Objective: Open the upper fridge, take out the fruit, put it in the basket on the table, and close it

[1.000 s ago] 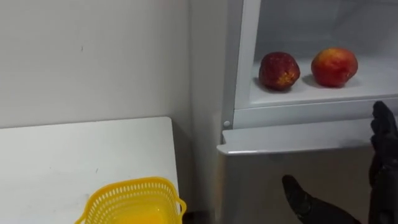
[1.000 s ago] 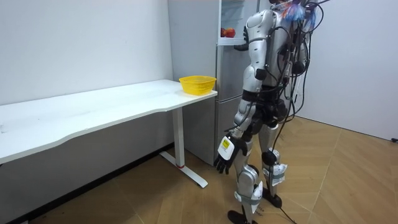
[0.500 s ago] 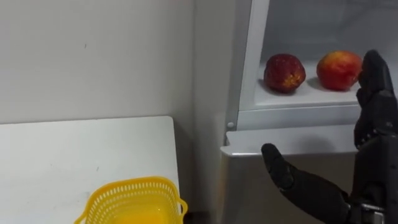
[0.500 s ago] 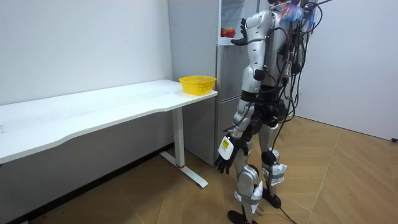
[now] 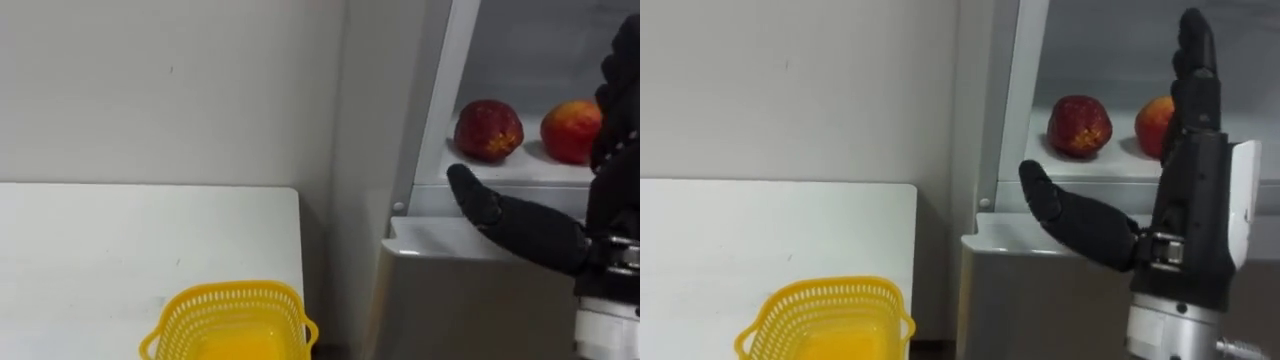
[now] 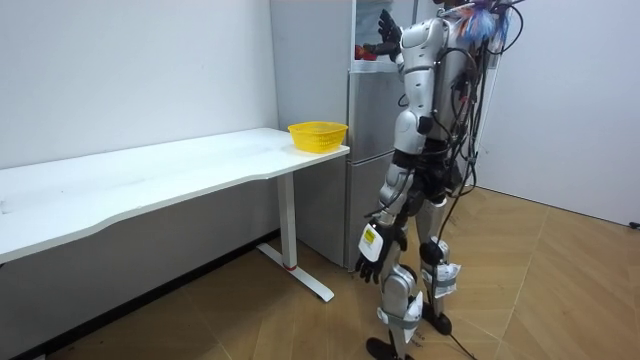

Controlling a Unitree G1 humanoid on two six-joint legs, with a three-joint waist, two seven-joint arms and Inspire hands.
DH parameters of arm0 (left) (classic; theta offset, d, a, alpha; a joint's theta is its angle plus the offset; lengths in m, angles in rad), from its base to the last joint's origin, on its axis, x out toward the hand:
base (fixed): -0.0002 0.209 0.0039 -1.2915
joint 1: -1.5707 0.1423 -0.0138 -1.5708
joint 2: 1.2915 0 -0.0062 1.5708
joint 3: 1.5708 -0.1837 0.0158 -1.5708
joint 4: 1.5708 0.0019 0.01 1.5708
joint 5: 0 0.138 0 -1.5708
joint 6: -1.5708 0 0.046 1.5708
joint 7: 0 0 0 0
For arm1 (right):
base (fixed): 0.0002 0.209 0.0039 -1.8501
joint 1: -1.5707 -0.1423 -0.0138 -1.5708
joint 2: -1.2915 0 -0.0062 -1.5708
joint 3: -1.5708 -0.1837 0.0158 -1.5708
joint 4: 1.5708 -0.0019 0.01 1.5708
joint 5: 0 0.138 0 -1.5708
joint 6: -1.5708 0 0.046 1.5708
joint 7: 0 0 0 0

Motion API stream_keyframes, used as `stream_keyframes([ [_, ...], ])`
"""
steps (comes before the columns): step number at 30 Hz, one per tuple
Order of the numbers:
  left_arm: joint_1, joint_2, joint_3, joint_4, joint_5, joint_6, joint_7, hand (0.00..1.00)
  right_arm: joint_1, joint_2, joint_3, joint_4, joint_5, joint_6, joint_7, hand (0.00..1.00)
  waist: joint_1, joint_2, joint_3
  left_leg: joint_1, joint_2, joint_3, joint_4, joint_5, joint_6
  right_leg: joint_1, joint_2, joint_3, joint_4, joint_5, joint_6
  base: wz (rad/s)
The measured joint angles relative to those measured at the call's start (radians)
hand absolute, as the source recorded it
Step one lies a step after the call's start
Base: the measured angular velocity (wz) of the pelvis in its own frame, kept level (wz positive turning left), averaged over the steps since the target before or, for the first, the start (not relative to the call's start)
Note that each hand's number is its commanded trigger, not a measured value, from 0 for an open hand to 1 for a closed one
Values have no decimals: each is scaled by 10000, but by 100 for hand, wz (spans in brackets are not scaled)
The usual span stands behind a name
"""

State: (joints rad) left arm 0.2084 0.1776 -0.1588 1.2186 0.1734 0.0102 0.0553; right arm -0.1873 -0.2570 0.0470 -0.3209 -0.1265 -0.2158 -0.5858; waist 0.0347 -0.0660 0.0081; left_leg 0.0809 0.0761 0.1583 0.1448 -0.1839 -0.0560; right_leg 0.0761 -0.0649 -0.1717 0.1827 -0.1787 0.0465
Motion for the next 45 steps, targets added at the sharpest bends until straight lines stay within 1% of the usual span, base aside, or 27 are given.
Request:
stream_keyframes([
  [2, 5, -5, 6, -7, 179, 75, -32, 0, -188, -15, -227, 326, 42, 29, -3, 0, -15, -20, 6, 15, 4, -74, 40, 0, 0, 89, -4, -100, -23, -1, 1, 12],
  [5, 9, -8, 61, -131, 241, 150, -119, 0, -493, -178, -534, 665, 56, 295, 32, 0, -23, -60, 20, -29, 1, -128, 58, 0, 0, 84, -20, -243, -46, -1, 1, 5],
  [7, 78, -10, 286, -229, 369, 221, -246, 0, -614, -224, -760, 664, 140, 435, 103, 0, 7, -126, -10, -59, -3, -157, 70, 2, -3, 96, -18, -261, -97, -1, 1, 3],
  [9, 155, -7, 392, -334, 371, 290, -286, 0, -805, -245, -850, 664, 224, 474, 78, 0, -8, -178, -26, -78, -6, -177, 80, 5, -6, 97, -19, -274, -118, -1, 0, 0],
  [12, 255, 15, 474, -555, 385, 351, -270, 0, -877, -336, -926, 666, 251, 584, -39, 0, 15, -293, -92, -62, -6, -177, 98, 6, -7, 130, -18, -274, -116, 0, 0, 0],
  [14, 253, 44, 623, -557, 396, 361, -256, 0, -886, -454, -929, 754, 374, 626, -43, 0, 17, -357, -94, -60, -7, -212, 143, 6, -7, 163, -21, -307, -116, 2, -3, 6],
  [15, 247, 80, 673, -558, 401, 361, -252, 0, -901, -606, -948, 905, 455, 647, -62, 0, 17, -386, -80, -56, -10, -248, 162, 6, -7, 204, -26, -352, -118, 2, -4, 10],
  [16, 238, 114, 677, -561, 436, 361, -249, 0, -943, -684, -1006, 1006, 510, 660, -76, 0, 12, -377, -71, -84, -8, -286, 180, 5, -7, 202, -26, -398, -122, 2, -4, 10],
  [18, 210, 120, 697, -567, 622, 362, -256, 0, -1245, -686, -1107, 1143, 578, 660, -147, 0, 7, -360, -65, -177, -6, -352, 211, 4, -10, 123, -26, -460, -118, 10, -17, 6],
  [19, 166, 99, 796, -570, 734, 362, -286, 0, -1518, -691, -1208, 1225, 572, 660, -179, 0, 3, -344, -45, -184, -4, -365, 219, 10, -16, 96, -22, -464, -122, 28, -46, 0],
  [21, 183, 90, 842, -587, 838, 366, -285, 0, -1768, -708, -1291, 1352, 556, 650, -289, 0, 8, -258, -2, -180, -5, -389, 225, 12, -18, 115, -21, -481, -122, 32, -53, 0],
  [23, 178, 91, 892, -618, 893, 366, -273, 0, -1897, -725, -1325, 1495, 555, 647, -446, 0, 18, -256, -16, -189, -5, -405, 227, 14, -21, 121, -21, -496, -122, 32, -53, 0],
  [24, 178, 89, 896, -645, 1049, 366, -273, 0, -1971, -726, -1330, 1602, 557, 647, -460, 0, 19, -255, -17, -190, -5, -410, 234, 17, -23, 120, -21, -497, -122, 32, -53, 0],
  [27, 161, 81, 970, -677, 1054, 367, -256, 0, -2029, -735, -1333, 1780, 551, 648, -449, 0, 78, -252, -15, -186, -6, -408, 225, 20, -23, 105, -21, -493, -113, 33, -54, 0],
  [29, 139, 81, 989, -685, 1054, 369, -238, 0, -2078, -813, -1333, 1969, 551, 653, -452, 0, 163, -246, -17, -179, -6, -407, 218, 20, -23, 105, -19, -490, -113, 33, -54, 0],
  [30, 122, 79, 989, -718, 1055, 373, -243, 0, -2078, -938, -1333, 2067, 551, 665, -442, 0, 229, -246, -17, -181, -9, -406, 215, 20, -23, 99, -20, -490, -113, 33, -54, 0],
  [31, 122, 79, 998, -762, 1055, 398, -244, 0, -2080, -1001, -1333, 2140, 551, 697, -440, 0, 281, -248, -18, -183, -9, -407, 212, 20, -23, 96, -19, -493, -114, 33, -54, 0],
  [33, 109, 78, 1014, -804, 1055, 502, -276, 0, -2164, -1010, -1333, 2304, 551, 794, -423, 0, 273, -246, -17, -189, -11, -443, 213, 20, -24, 95, -18, -497, -116, 33, -54, 2],
  [34, 82, 78, 1057, -804, 1049, 547, -292, 0, -2313, -1011, -1333, 2464, 540, 904, -378, 0, 271, -240, -19, -200, -16, -471, 214, 21, -23, 91, -19, -511, -116, 33, -54, 0],
  [37, 72, 78, 1064, -805, 1047, 565, -292, 0, -2636, -1011, -1333, 2817, 453, 1121, -222, 0, 268, -230, -17, -200, -15, -471, 216, 21, -23, 90, -19, -512, -117, 33, -54, 0],
  [41, 50, 78, 1078, -811, 1048, 583, -293, 0, -2667, -1014, -1332, 2879, 454, 1232, -22, 0, 270, -250, -31, -221, -16, -517, 224, 22, -23, 90, -19, -550, -118, 33, -54, 1],
  [45, 57, 80, 1093, -939, 1042, 743, -382, 0, -2670, -1019, -1331, 2988, 458, 1434, 128, 0, 274, -276, -50, -239, -16, -529, 242, 23, -23, 88, -19, -563, -119, 33, -54, 0],
])
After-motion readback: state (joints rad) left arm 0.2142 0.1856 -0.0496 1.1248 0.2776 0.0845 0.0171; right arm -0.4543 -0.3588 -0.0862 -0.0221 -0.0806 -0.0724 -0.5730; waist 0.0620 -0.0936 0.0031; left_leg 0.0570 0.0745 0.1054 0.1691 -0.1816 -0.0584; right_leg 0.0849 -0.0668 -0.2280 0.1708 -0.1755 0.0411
